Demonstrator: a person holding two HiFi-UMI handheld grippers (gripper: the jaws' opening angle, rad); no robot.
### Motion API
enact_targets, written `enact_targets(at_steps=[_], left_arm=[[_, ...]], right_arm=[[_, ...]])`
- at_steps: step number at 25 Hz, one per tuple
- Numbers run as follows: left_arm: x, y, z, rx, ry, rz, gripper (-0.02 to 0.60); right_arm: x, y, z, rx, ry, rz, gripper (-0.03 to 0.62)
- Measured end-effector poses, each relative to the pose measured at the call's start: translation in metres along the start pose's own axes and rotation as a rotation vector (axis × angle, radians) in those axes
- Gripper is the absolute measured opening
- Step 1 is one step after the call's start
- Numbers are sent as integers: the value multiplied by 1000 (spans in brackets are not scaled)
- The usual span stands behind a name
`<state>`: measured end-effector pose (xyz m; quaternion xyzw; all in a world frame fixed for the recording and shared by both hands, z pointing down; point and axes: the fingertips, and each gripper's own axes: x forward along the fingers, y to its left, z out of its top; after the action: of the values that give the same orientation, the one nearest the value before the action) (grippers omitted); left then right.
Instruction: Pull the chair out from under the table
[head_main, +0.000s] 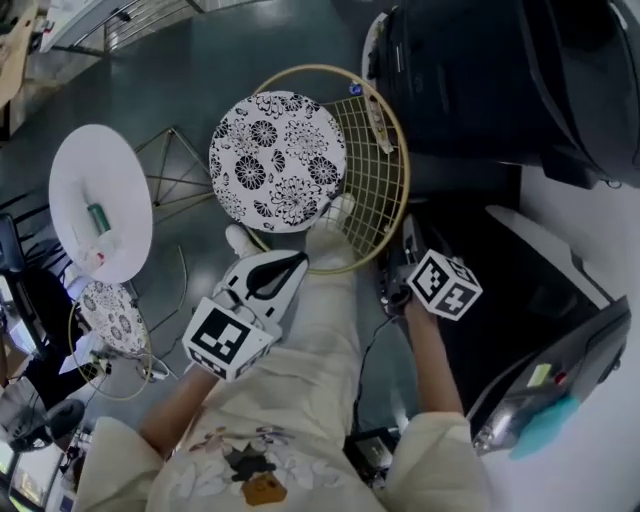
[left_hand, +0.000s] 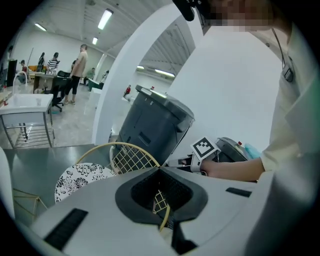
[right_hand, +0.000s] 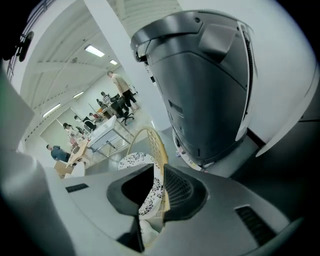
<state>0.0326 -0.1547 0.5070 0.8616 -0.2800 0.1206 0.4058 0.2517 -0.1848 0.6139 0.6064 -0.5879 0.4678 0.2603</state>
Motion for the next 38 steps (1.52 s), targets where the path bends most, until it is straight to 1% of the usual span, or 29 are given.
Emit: enact_targets(at_steps=[3,6,11,15,21,24,27,32,34,37,38], left_arm=[[-22,-3,8,21,-8,-24,-3],[-44,-13,17,48,-31,-32,-3],[-85,-28,22,41,-67,-41,-3],[-123,-25,34,47,-117,-30,-3],[-186,-21,49,73,-209,3,-3],[-214,-13,44,53,-245,30,-3],[-238,-4,32,31,-250,50,-3],[-266,4,10,-6,-253,65,-3],[-272,7,9,-16,-267,72,-3],[-275,11,13,-21,-293,89,-3],[-275,12,15,-20,-300,93,-3]], right_arm=[[-21,36,-3,-28,-22,26,61],[-39,77,-4,-60,-49,93,54],[-66,146,-22,-119,-60,197,26],[-91,211,-24,-196,-88,275,20],[-130,292,-39,-257,-142,398,12],[-140,327,-60,-286,-142,458,12],[-148,356,-80,-303,-132,521,12],[-151,391,-103,-292,-74,598,12],[-150,401,-105,-259,-55,625,12],[-152,411,-112,-180,-20,679,12],[-153,414,-114,-175,-11,692,12]])
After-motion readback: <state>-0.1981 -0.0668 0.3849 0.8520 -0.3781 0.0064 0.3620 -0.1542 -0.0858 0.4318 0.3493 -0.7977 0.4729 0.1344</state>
